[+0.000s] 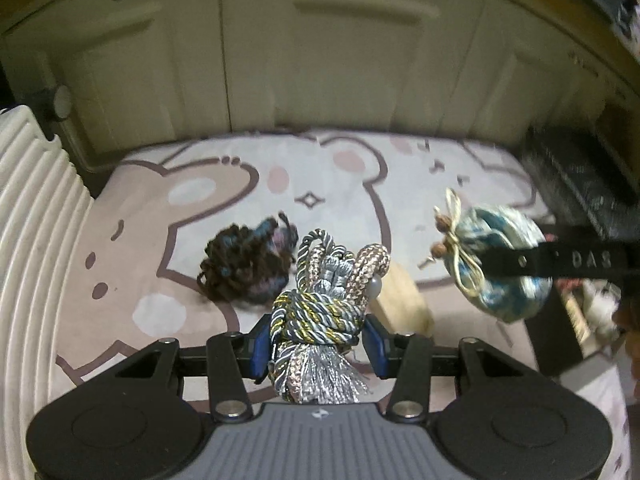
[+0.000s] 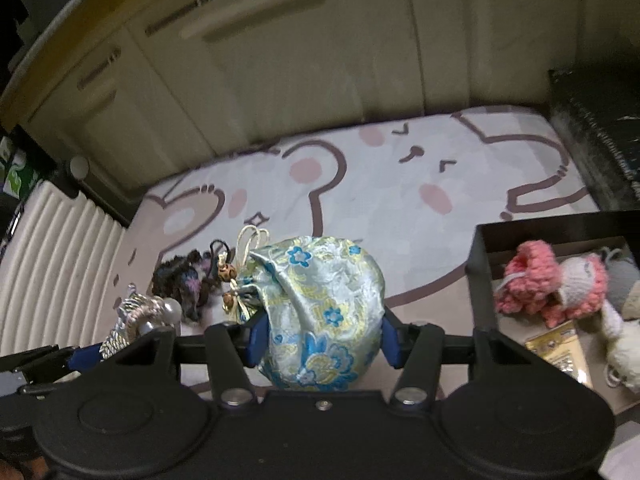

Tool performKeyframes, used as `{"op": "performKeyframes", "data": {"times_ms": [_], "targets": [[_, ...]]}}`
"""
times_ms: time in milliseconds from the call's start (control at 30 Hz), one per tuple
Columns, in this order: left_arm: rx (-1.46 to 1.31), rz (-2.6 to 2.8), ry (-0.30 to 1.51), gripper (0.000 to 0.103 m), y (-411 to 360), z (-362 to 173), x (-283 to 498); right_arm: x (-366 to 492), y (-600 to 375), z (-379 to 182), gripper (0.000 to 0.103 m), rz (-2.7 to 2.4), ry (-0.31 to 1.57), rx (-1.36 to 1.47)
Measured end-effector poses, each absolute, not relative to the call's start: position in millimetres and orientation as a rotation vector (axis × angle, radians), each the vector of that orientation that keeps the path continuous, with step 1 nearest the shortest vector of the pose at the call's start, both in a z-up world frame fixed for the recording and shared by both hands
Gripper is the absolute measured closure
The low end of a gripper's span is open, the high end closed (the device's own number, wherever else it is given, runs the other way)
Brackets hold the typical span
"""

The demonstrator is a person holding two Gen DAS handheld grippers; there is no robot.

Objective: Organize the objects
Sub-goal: 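Carry the cord with the left tool while the right tool carries the pouch to the black box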

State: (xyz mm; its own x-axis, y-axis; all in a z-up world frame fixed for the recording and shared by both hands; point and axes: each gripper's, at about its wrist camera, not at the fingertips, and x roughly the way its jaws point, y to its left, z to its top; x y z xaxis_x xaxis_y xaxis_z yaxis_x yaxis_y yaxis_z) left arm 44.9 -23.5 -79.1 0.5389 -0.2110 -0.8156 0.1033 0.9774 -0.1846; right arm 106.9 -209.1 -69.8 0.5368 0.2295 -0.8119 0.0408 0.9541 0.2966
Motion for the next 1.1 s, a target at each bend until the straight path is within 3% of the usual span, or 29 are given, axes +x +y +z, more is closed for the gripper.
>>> {"op": "performKeyframes", "data": {"times_ms": [500,1100], "targets": [[-0.262,-0.172,0.895,0.055,-55,-45,38,69,-271,-28,0.047,0.014,0.882,0.370],[-0.339,-0.269,0.887,0.055,-136,-31,40,32,-349,-18,0.047,-0.108,0.823,0.431]]}}
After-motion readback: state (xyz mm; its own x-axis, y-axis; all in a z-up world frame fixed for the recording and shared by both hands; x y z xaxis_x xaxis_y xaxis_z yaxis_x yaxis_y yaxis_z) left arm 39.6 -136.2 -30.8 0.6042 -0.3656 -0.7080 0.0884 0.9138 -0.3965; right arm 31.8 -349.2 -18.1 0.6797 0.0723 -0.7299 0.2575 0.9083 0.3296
